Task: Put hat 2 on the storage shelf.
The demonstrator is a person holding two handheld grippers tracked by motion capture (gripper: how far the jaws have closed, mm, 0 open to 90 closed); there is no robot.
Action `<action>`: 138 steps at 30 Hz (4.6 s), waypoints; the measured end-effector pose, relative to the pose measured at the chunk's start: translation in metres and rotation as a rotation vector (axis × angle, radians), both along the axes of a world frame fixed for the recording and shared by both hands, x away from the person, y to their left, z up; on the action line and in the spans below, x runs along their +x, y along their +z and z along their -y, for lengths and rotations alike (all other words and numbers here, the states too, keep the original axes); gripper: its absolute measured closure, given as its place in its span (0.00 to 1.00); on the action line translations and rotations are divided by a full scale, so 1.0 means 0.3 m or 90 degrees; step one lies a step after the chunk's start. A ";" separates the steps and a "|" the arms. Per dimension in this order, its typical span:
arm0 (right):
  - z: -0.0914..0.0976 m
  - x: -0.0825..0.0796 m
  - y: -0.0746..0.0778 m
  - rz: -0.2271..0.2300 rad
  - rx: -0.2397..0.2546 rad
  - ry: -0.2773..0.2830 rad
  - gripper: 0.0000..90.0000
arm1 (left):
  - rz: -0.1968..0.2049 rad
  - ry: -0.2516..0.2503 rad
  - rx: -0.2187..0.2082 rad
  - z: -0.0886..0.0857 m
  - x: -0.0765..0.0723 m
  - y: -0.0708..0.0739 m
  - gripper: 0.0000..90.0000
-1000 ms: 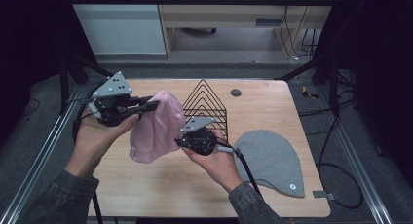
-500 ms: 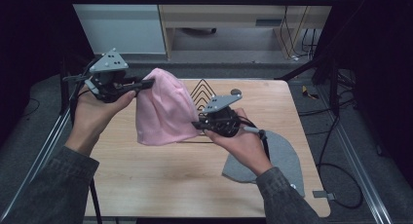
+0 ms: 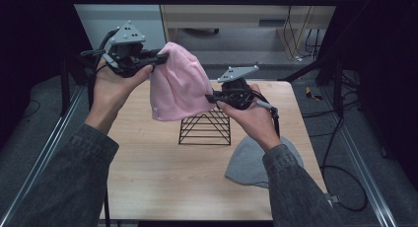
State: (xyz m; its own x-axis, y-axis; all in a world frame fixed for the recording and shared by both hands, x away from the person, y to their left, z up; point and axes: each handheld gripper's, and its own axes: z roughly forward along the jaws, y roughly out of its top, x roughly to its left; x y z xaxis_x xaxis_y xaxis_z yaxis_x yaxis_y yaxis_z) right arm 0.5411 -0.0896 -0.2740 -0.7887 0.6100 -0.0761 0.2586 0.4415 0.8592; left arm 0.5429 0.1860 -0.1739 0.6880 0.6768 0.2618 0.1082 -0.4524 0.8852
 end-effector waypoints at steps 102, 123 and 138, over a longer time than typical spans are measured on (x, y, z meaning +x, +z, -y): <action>0.155 0.083 -0.495 -0.098 -0.124 -0.086 0.92 | -0.118 -0.090 0.075 0.188 0.084 -0.477 0.85; 0.137 0.091 -0.551 -0.130 -0.159 -0.079 0.91 | -0.153 -0.086 0.073 0.154 0.057 -0.559 0.85; 0.149 0.067 -0.546 -0.133 -0.149 -0.093 0.70 | -0.151 -0.086 0.025 0.140 0.030 -0.555 0.75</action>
State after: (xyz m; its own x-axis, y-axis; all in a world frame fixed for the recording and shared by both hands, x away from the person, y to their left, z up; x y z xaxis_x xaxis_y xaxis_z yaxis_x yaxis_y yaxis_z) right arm 0.5612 -0.1344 -0.4377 -0.7082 0.7022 -0.0737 0.4929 0.5665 0.6604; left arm 0.5518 0.1441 -0.3403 0.8162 0.5678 0.1069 0.2473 -0.5105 0.8236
